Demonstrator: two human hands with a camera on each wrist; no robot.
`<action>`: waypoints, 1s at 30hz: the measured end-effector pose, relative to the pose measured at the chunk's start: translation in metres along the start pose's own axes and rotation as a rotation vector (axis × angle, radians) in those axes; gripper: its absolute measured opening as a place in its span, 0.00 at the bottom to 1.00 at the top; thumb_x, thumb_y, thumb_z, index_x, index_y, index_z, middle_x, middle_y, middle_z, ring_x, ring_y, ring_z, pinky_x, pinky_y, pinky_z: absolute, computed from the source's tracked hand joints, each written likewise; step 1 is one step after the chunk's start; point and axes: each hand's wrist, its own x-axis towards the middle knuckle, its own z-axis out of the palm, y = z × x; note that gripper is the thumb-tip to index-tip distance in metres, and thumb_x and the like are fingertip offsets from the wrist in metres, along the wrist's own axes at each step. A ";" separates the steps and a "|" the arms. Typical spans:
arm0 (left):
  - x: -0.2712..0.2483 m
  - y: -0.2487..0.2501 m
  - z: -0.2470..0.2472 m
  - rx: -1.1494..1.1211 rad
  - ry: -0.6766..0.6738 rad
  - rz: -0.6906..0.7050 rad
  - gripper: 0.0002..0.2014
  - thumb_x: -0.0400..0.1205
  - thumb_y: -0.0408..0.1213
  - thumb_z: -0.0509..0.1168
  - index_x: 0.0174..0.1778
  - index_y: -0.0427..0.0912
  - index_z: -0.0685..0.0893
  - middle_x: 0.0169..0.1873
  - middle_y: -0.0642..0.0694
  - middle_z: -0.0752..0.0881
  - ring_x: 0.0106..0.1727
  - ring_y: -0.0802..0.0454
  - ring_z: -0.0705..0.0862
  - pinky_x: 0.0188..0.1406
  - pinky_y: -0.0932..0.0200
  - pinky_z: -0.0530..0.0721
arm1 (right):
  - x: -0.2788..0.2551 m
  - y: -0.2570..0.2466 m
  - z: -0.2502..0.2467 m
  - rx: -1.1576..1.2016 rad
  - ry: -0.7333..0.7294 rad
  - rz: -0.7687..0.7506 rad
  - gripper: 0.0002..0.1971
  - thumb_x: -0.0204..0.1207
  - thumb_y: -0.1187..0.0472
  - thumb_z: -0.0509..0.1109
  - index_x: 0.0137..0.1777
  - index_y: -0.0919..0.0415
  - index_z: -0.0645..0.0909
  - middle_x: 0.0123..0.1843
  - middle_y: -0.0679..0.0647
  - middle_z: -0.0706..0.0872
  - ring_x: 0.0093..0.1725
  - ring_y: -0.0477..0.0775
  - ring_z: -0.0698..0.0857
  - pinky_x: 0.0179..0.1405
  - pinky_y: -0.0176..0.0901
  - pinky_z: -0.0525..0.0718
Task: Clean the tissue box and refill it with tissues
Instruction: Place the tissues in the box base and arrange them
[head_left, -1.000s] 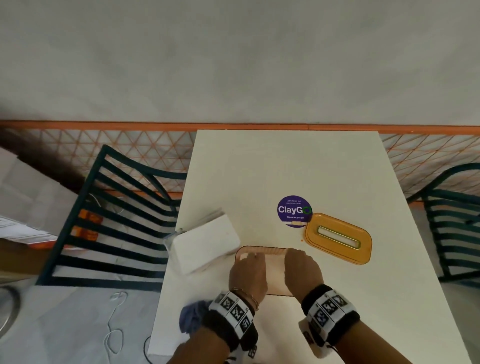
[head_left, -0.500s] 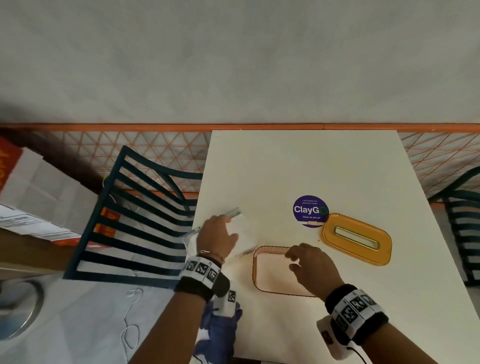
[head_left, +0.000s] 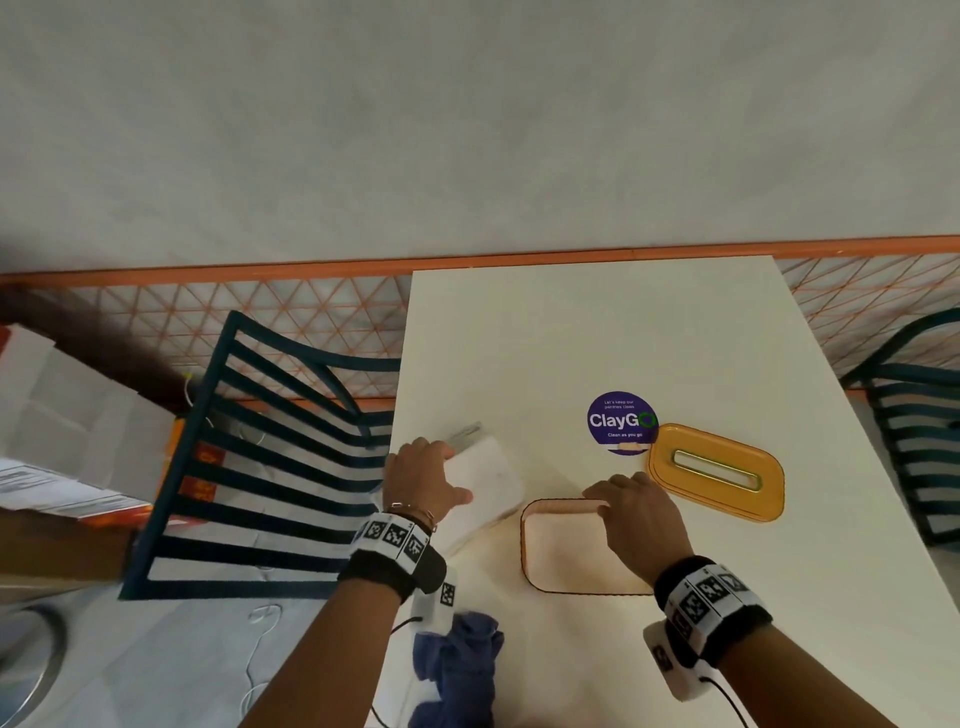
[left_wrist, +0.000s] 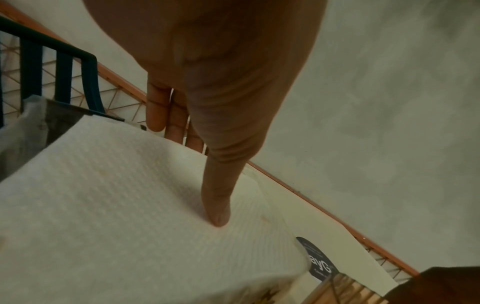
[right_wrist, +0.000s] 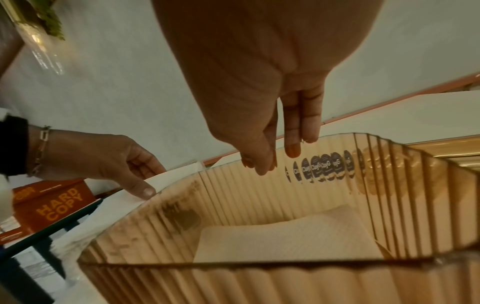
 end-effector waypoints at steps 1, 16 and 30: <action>0.000 0.000 -0.001 -0.007 0.005 0.001 0.34 0.68 0.57 0.81 0.69 0.51 0.83 0.63 0.49 0.85 0.66 0.47 0.82 0.72 0.47 0.76 | 0.001 -0.001 0.000 -0.001 -0.001 0.007 0.14 0.75 0.61 0.78 0.59 0.46 0.90 0.47 0.44 0.92 0.45 0.49 0.83 0.47 0.40 0.84; -0.008 -0.021 -0.020 -0.517 -0.174 0.029 0.16 0.72 0.52 0.81 0.49 0.50 0.86 0.44 0.53 0.90 0.46 0.51 0.88 0.42 0.59 0.83 | 0.013 -0.036 -0.029 0.303 -0.023 -0.020 0.29 0.68 0.44 0.82 0.69 0.46 0.82 0.63 0.41 0.86 0.62 0.47 0.82 0.63 0.40 0.79; -0.054 -0.038 -0.011 -1.404 0.006 -0.167 0.21 0.71 0.19 0.76 0.52 0.48 0.87 0.51 0.41 0.91 0.58 0.40 0.89 0.51 0.50 0.87 | 0.050 -0.138 -0.021 0.795 -0.201 -0.115 0.41 0.60 0.57 0.87 0.74 0.43 0.75 0.61 0.44 0.88 0.61 0.46 0.85 0.58 0.35 0.80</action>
